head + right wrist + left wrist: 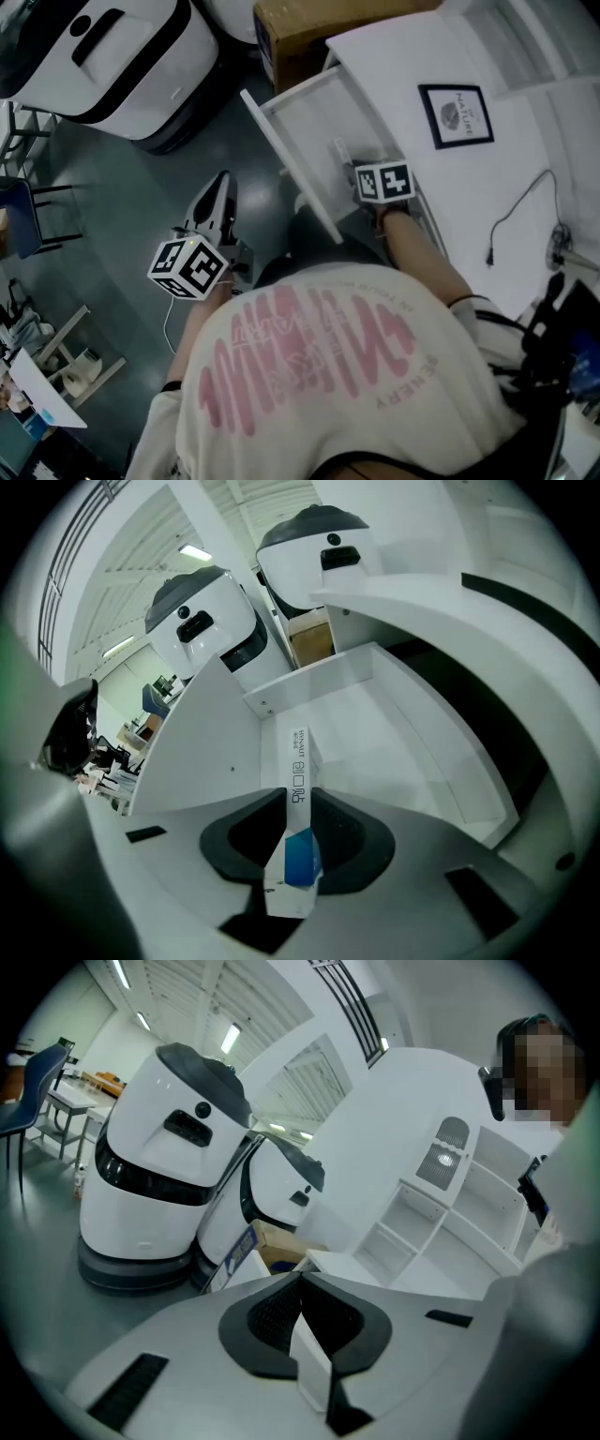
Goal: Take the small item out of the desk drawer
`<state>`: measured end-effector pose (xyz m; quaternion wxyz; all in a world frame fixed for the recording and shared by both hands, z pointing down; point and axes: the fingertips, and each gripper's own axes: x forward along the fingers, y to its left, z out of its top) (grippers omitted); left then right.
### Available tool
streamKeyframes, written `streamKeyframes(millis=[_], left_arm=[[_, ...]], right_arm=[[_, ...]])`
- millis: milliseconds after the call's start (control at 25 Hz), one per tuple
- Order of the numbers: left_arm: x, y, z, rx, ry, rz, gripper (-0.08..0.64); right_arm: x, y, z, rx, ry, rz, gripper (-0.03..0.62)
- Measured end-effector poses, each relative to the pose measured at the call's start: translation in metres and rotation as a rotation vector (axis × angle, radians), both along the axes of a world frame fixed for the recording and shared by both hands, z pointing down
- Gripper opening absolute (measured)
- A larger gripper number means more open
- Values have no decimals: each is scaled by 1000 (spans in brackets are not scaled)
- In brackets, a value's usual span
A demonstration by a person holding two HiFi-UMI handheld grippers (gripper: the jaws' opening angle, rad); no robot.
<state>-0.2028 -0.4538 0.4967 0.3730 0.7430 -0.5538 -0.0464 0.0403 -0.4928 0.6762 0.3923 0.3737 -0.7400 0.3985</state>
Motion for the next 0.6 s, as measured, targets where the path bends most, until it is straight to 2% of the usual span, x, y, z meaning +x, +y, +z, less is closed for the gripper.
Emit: streamKeyframes(millis=[240,600], left_arm=[[3,15,-27,53,5,24,29],[0,28,-55,108,5,38,29]], right_arm=[[-1,15,-38,65,0,11,94],[-4,18,-129,283,-65,66,92]])
